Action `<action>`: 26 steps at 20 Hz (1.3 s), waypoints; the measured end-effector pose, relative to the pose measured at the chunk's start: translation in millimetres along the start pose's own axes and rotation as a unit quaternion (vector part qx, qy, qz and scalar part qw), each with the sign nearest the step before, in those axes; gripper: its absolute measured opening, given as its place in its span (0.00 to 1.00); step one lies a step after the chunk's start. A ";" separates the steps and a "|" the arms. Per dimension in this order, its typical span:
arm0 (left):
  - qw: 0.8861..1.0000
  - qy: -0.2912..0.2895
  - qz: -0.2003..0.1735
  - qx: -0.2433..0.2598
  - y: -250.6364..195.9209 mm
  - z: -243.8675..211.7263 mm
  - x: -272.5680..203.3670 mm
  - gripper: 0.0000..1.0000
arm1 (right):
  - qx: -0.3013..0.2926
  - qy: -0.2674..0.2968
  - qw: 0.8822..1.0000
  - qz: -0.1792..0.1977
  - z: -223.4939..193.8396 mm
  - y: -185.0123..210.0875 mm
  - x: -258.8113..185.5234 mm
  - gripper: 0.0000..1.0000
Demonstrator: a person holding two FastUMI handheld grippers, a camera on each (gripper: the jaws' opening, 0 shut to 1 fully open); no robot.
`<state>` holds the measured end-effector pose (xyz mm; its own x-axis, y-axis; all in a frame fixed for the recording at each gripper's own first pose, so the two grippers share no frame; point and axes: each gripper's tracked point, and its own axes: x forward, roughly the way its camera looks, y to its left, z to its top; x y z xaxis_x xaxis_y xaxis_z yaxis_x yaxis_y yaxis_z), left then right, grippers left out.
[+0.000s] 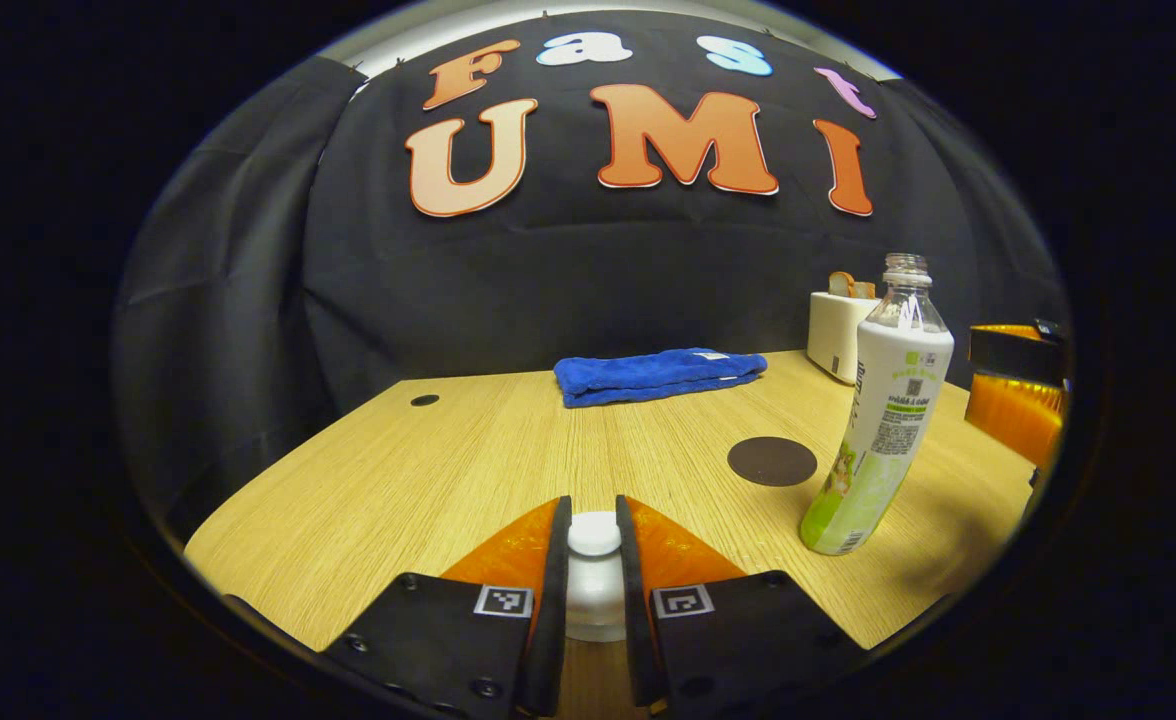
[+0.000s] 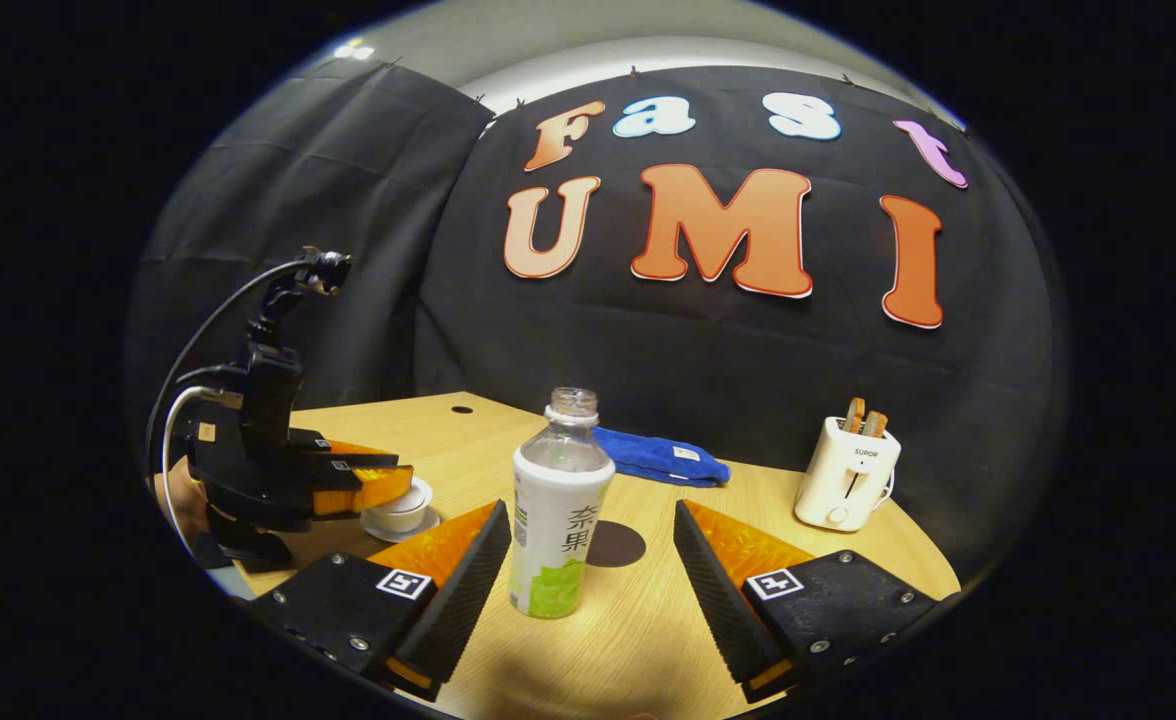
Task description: Open the teacup lid with one hand, grasp the water bottle and pour water into the teacup with the other hand; after pouring, place the water bottle on the coaster and then close the teacup lid.
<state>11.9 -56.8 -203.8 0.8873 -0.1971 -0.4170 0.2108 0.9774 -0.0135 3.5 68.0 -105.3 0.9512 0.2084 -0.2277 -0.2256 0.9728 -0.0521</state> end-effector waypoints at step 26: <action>0.993 -0.070 0.091 -0.026 106.3 20.0 -42.8 0.29 | -0.084 0.074 0.994 0.020 -32.9 36.1 56.6 0.55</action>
<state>4.5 54.0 -169.2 0.9579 -0.0211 -0.2864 0.0225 0.9997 0.0014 42.2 111.6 -152.1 0.9021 0.2174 -0.3727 -0.3064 0.9309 -0.1986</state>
